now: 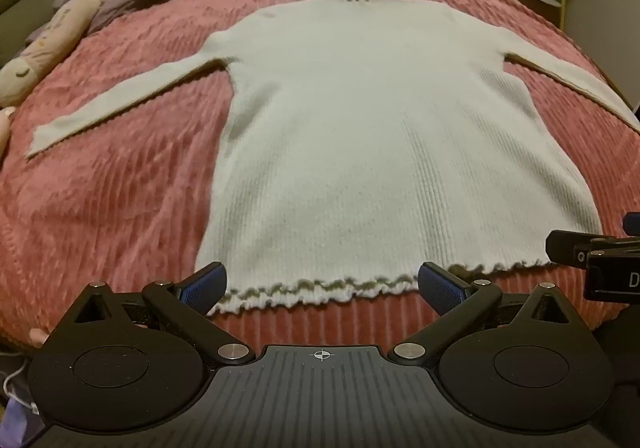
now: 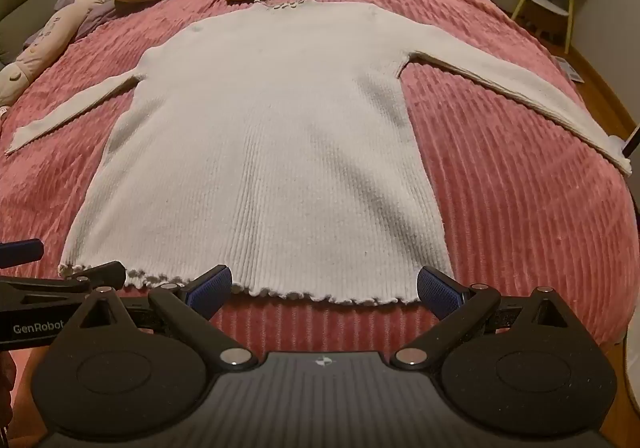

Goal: Fold small clothes

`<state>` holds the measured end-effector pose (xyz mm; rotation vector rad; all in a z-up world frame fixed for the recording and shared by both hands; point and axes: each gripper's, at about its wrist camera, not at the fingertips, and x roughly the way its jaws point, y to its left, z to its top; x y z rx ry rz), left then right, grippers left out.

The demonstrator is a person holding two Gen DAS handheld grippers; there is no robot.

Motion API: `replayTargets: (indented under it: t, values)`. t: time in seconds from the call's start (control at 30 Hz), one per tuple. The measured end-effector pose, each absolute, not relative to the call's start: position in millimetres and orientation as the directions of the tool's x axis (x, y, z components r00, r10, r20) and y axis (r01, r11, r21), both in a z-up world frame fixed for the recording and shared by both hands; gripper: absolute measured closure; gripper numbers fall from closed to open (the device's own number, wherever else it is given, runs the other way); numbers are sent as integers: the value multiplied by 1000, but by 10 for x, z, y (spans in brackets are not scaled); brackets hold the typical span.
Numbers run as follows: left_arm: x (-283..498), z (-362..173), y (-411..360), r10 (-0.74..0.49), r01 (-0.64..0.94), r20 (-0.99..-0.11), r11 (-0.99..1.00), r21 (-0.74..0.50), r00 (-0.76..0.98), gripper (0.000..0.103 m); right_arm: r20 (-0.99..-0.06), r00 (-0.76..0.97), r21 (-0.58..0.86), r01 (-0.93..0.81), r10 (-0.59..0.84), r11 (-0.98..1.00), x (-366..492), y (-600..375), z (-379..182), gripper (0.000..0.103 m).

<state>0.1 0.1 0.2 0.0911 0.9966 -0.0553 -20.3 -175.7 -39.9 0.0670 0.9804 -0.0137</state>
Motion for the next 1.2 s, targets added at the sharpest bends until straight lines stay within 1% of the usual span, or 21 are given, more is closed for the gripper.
replayTargets:
  t: [0.27,1.2]
  values:
    - [-19,-41,5,-21,81,-848,996,25,530,0,-831,557,50,39,20,998,-222,-1727,-407,4]
    - [-8,-55,7,-35,77,-868,997,3,496,0,-829,560,38,40,9,998,-211,-1744,-420,4]
